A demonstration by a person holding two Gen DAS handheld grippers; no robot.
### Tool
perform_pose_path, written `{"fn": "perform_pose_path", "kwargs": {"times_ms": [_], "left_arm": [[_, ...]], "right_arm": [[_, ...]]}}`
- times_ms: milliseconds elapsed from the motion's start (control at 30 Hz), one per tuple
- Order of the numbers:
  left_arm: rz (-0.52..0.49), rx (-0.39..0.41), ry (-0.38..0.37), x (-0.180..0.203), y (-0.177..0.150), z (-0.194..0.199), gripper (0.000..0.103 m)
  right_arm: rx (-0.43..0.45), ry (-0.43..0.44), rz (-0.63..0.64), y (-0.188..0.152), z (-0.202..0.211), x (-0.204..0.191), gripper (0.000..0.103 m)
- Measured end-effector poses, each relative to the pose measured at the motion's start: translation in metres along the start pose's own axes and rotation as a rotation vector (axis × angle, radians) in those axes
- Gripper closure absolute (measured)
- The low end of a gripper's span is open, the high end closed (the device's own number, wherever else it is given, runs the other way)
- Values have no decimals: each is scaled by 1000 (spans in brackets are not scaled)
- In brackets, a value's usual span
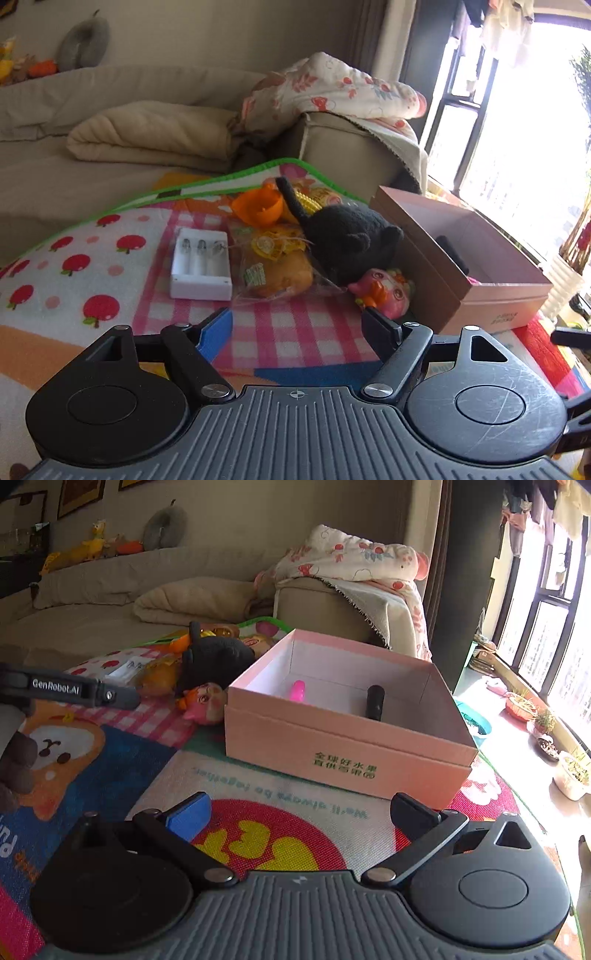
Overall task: Organize objects
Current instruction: 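Grasp the white battery holder with the left gripper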
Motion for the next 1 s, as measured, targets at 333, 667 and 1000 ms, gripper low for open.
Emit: {"fn": "perform_pose_path", "kwargs": {"times_ms": [333,667,1000], "left_arm": [[-13,-81,202,-58,35,-53,30],[-143,-133,210,-43,16,-70,40],[-99,-118,219,-50,16,-65,50]], "right_arm": [[-71,10,-8,-13,-18,-5,0],[-130,71,-110,-17,-26,4,0],[-137,64,-118,-17,-26,3,0]]}}
Point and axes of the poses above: each gripper's, at about its wrist camera, not at the fingertips, and z roughly against the way its jaws point, x to its right, y to its top, the point moved 8 cm from there along -z, roughly the way its jaws point, and after that the axes turned 2 degrees about -z, right-handed, at the moved point
